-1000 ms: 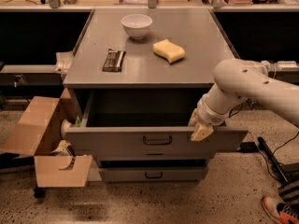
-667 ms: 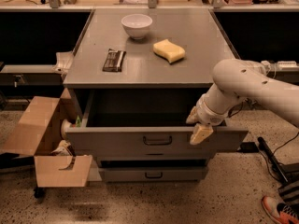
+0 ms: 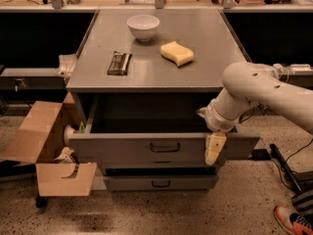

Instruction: Open top drawer

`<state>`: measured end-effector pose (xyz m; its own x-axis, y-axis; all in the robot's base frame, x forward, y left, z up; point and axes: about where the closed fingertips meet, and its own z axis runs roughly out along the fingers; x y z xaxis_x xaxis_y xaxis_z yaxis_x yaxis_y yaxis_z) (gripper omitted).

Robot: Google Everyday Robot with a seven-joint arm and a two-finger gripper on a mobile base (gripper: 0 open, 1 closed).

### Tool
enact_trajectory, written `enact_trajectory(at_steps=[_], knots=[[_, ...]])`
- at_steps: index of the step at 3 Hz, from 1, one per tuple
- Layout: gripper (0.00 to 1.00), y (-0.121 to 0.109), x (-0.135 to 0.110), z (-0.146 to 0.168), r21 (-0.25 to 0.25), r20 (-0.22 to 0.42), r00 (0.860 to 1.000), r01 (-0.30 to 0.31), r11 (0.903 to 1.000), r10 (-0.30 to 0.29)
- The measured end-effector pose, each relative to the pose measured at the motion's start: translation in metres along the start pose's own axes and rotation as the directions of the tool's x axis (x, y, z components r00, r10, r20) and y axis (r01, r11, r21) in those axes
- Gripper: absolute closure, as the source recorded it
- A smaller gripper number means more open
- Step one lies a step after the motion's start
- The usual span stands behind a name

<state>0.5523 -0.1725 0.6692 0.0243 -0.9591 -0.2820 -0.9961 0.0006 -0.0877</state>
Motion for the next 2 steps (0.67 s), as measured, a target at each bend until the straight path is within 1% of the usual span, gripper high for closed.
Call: enact_trajectory(at_steps=[1, 2], knots=[[0.00, 0.019, 0.000, 0.002, -0.061, -0.005, 1.000, 0.019, 0.9980, -0.019], [0.00, 0.044, -0.001, -0.002, -0.086, -0.029, 0.999, 0.021, 0.9961, -0.023]])
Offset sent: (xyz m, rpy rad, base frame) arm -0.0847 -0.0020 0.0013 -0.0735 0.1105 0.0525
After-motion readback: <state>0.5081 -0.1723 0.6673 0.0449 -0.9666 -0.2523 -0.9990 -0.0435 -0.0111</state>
